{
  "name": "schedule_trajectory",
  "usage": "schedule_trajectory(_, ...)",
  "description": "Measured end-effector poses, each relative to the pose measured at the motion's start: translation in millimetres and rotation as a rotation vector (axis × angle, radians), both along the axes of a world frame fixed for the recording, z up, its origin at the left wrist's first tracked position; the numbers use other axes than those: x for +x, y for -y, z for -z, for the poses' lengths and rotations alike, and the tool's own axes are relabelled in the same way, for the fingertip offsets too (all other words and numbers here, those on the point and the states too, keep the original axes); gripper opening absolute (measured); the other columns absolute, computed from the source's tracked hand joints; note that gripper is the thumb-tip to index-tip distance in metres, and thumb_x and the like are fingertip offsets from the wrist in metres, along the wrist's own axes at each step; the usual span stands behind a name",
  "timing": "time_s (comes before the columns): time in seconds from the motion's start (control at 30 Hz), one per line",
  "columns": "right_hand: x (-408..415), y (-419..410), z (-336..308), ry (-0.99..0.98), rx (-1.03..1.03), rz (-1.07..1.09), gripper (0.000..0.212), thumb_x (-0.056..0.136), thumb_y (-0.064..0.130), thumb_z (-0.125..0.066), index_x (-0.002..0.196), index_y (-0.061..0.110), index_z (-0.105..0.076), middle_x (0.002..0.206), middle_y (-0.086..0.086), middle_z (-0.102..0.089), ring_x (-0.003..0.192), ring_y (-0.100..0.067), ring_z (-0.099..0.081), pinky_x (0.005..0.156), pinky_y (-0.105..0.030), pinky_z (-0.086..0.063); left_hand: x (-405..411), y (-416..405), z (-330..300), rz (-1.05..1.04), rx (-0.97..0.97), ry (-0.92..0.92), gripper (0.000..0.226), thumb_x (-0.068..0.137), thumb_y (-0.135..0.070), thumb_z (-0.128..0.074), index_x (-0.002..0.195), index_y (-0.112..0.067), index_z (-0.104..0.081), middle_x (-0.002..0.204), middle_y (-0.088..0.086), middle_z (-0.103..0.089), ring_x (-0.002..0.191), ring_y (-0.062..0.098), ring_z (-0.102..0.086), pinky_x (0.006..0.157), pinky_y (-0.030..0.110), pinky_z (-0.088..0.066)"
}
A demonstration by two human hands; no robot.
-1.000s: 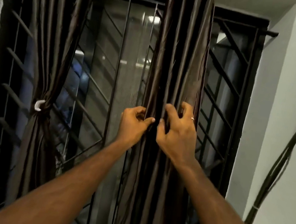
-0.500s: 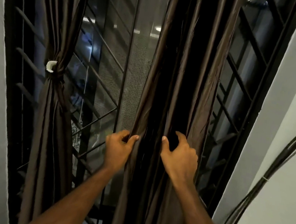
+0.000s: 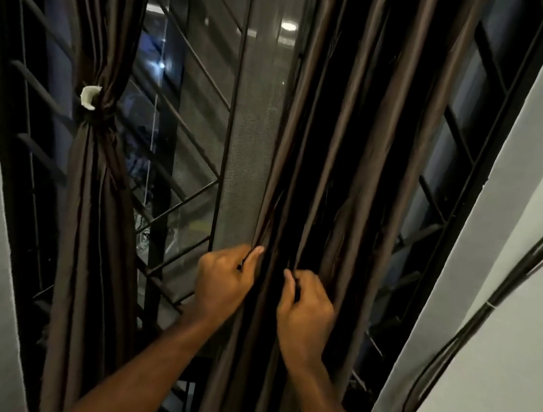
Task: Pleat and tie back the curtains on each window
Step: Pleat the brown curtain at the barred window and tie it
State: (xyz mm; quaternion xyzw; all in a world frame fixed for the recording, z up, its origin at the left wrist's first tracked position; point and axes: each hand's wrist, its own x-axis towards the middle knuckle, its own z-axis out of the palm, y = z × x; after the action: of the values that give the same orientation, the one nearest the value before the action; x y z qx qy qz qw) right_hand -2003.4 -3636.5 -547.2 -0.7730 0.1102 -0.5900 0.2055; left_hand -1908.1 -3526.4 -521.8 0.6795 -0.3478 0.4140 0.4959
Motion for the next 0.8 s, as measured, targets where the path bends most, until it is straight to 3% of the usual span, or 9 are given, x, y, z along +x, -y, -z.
schedule_trajectory(0.1,9.3,-15.8,5.7,-0.025,-0.117,0.008,0.015,0.098,0.014,-0.064,0.082,0.011,-0.062,0.076,-0.002,-0.059,0.068,-0.021,-0.059,0.063,-0.038,-0.050,2.2,0.2,0.8,-0.032,0.053,0.063,0.042,0.097,-0.026,-0.059,0.059,-0.010,-0.056,0.049,0.002,-0.050,0.043,0.010,-0.039,0.048,0.023,-0.027)
schedule_trajectory(0.2,16.3,-25.0,8.6,-0.018,-0.106,0.030,0.019,0.099,0.019,-0.057,0.081,0.012,-0.062,0.075,-0.001,-0.059,0.066,-0.021,-0.058,0.059,-0.042,-0.052,1.3,-0.9,1.1,0.037,0.131,0.095,0.038,0.099,-0.022,-0.054,0.063,-0.010,-0.053,0.053,0.001,-0.051,0.048,0.007,-0.038,0.048,0.024,-0.029)
schedule_trajectory(0.27,17.3,-31.8,8.6,-0.005,-0.089,0.017,0.022,0.099,0.021,-0.053,0.080,0.012,-0.061,0.074,0.000,-0.058,0.066,-0.017,-0.056,0.059,-0.041,-0.052,-0.6,-3.6,1.8,0.106,0.170,0.081,0.037,0.101,-0.022,-0.049,0.066,-0.011,-0.052,0.056,-0.002,-0.050,0.050,0.007,-0.041,0.048,0.028,-0.035)
schedule_trajectory(0.4,20.0,-44.2,10.4,-0.013,-0.048,0.005,0.023,0.100,0.021,-0.052,0.079,0.013,-0.060,0.074,0.001,-0.058,0.065,-0.016,-0.055,0.059,-0.042,-0.051,-0.1,-12.3,-1.5,0.144,0.197,0.073,0.037,0.102,-0.025,-0.043,0.067,-0.013,-0.049,0.058,-0.012,-0.040,0.049,0.005,-0.037,0.048,0.025,-0.031)
schedule_trajectory(0.6,19.1,-53.6,8.7,-0.005,-0.047,0.001,0.019,0.098,0.012,-0.055,0.079,0.012,-0.060,0.072,0.001,-0.057,0.063,-0.014,-0.053,0.060,-0.040,-0.050,-5.2,-17.1,-6.6,0.181,0.213,0.113,0.039,0.100,-0.026,-0.046,0.063,-0.012,-0.049,0.051,-0.002,-0.046,0.043,0.009,-0.037,0.042,0.030,-0.033)
schedule_trajectory(0.73,15.1,-41.0,2.8,-0.066,-0.034,-0.110,0.016,0.099,0.008,-0.056,0.087,0.008,-0.065,0.076,-0.001,-0.059,0.065,-0.014,-0.056,0.059,-0.041,-0.053,1.6,-11.7,-8.1,0.140,0.207,0.149,0.042,0.099,-0.027,-0.050,0.061,-0.011,-0.051,0.048,0.002,-0.049,0.039,0.013,-0.041,0.039,0.027,-0.033)
schedule_trajectory(0.8,2.7,-36.8,-2.9,-0.138,-0.082,-0.142,0.019,0.099,0.012,-0.053,0.101,0.008,-0.071,0.088,-0.002,-0.067,0.074,-0.013,-0.063,0.067,-0.037,-0.057,6.7,-8.9,-8.8,0.103,0.222,0.158,0.041,0.100,-0.026,-0.048,0.063,-0.009,-0.053,0.048,0.005,-0.051,0.038,0.020,-0.047,0.036,0.032,-0.037)
